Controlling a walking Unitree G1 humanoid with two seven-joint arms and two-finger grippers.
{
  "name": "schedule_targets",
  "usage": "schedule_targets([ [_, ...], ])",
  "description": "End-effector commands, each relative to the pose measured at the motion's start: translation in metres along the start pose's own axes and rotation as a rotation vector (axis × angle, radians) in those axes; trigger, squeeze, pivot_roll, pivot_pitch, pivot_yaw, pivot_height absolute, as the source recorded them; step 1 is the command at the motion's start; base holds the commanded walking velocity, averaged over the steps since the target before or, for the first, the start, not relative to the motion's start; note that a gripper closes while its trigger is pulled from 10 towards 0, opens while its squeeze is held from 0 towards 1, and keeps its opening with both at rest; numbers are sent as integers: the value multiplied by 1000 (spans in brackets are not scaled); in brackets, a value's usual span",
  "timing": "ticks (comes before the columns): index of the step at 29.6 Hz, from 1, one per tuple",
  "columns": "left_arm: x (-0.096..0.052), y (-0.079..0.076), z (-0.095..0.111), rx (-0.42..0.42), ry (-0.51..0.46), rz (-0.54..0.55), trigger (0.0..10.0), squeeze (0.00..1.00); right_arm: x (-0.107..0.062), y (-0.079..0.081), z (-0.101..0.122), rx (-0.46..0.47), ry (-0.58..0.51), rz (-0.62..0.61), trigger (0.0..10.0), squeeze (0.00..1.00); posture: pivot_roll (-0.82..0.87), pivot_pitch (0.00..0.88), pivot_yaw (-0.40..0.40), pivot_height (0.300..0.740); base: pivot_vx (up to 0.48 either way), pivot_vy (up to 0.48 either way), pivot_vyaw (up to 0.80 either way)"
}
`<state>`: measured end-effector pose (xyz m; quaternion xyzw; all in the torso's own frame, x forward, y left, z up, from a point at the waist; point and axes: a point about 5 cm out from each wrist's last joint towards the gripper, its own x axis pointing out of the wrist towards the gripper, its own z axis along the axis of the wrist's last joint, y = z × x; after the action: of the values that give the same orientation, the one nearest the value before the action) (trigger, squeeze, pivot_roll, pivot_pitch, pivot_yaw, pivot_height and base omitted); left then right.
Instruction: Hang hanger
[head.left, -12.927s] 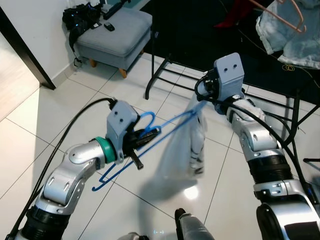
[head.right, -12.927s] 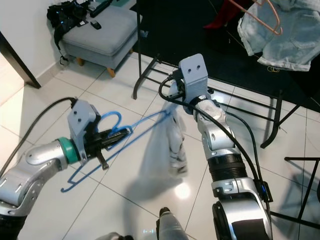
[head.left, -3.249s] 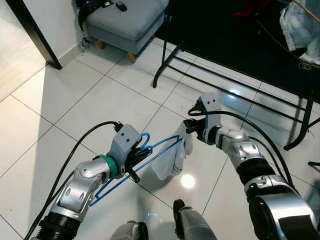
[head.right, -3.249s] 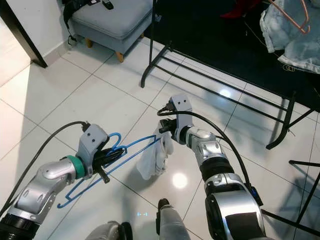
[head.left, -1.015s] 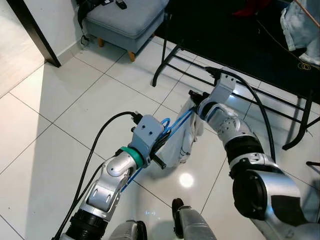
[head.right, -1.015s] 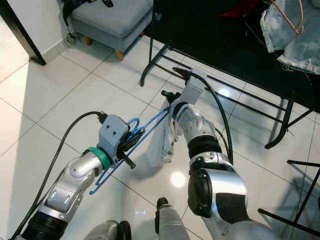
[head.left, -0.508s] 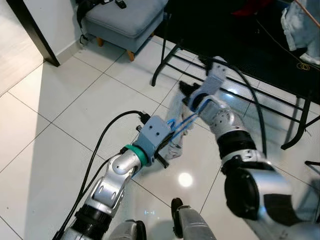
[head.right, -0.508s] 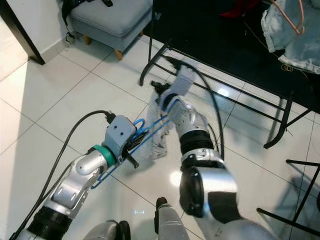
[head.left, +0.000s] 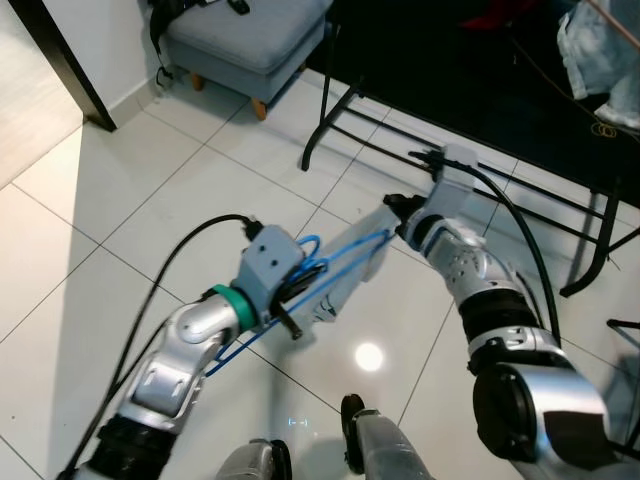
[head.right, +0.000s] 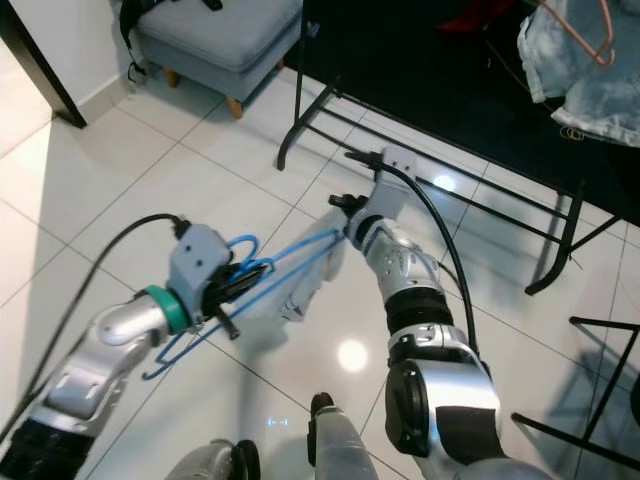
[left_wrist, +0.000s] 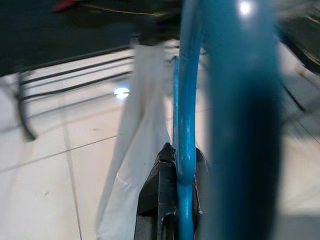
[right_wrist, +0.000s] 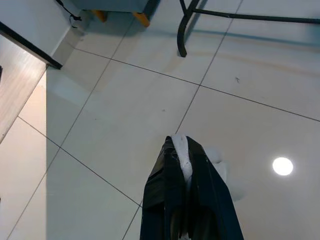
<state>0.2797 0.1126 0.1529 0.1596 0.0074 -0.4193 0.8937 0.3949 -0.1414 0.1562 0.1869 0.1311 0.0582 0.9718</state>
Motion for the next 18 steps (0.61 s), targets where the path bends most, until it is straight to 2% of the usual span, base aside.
schedule_targets([
  [1,-3,-7,-4,-11,20,-50,10000,0,0,-3,-2,11,2,-18,10000,0,-79,218,23,737,0,0,0],
  [5,-5,-10,-16,-11,68,-56,10000,0,0,0,3,30,-7,-12,10000,0,-67,218,18,737,0,0,0],
  [9,-3,-15,-18,-27,85,-68,10000,0,1,2,4,35,-11,-1,10000,0,-72,218,19,737,0,0,0],
  [11,4,-24,-23,-32,98,-89,10000,0,2,5,5,36,-12,11,10000,0,-79,219,18,737,0,0,0],
  [16,8,-27,-24,-38,102,-97,10000,0,2,6,5,40,-12,18,10000,0,-82,220,17,737,0,0,0],
  [18,23,-27,-28,-45,108,-56,10000,0,2,10,8,46,-14,35,10000,0,-85,220,14,737,0,0,0],
])
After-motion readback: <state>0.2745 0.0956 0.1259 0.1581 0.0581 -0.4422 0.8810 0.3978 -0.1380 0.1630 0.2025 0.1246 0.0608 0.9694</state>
